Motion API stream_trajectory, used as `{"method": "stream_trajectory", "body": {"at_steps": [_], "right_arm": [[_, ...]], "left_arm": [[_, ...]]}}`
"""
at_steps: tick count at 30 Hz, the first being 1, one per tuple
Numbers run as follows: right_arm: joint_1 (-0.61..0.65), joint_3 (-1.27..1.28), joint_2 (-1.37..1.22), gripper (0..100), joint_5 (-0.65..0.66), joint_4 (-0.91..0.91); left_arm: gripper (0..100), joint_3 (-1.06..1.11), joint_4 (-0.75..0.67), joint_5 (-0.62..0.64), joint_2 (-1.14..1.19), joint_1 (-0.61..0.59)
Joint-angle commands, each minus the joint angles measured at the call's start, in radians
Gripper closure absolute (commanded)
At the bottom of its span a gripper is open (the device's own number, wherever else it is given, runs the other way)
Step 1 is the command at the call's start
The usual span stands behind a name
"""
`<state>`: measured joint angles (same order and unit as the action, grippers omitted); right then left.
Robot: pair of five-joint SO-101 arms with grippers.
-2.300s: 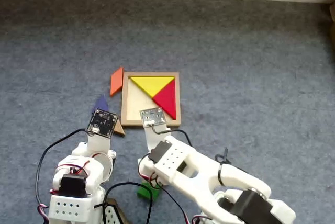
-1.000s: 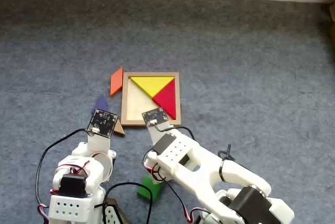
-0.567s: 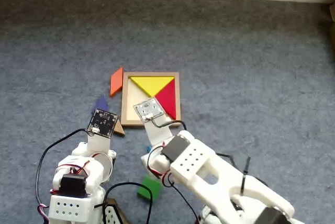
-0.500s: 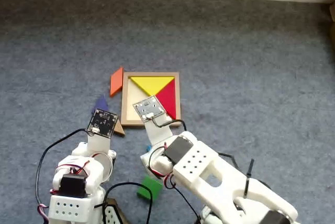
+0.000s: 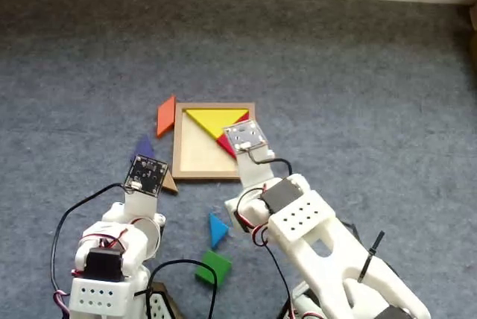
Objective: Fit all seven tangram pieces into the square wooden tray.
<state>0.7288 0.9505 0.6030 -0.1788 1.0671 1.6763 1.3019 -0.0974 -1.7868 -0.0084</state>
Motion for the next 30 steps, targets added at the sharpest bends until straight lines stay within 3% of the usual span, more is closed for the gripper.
{"method": "stream_trajectory", "body": {"at_steps": [1,9,12,16,20,26,30], "right_arm": [[-0.018,-0.018,0.036,97.3,0.017,0.056],[-0.012,-0.021,0.036,97.3,0.017,0.105],[0.045,-0.016,0.036,97.3,0.003,0.105],[0.154,-0.018,0.031,97.3,-0.144,0.096],[0.177,-0.021,0.024,96.6,-0.219,0.03],[0.185,-0.022,-0.048,76.7,-0.298,-0.065],[0.239,-0.062,-0.159,75.1,-0.347,-0.093]], "left_arm": [[99,0.021,0.005,-0.008,-0.004,-0.012],[99,0.021,0.005,-0.008,-0.004,-0.012],[99,0.021,0.005,-0.008,-0.004,-0.012],[99,0.021,0.005,-0.008,-0.004,-0.012],[99,0.021,0.005,-0.008,-0.004,-0.012],[99,0.021,0.005,-0.008,-0.004,-0.012],[99,0.021,0.005,-0.008,-0.004,-0.012]]}}
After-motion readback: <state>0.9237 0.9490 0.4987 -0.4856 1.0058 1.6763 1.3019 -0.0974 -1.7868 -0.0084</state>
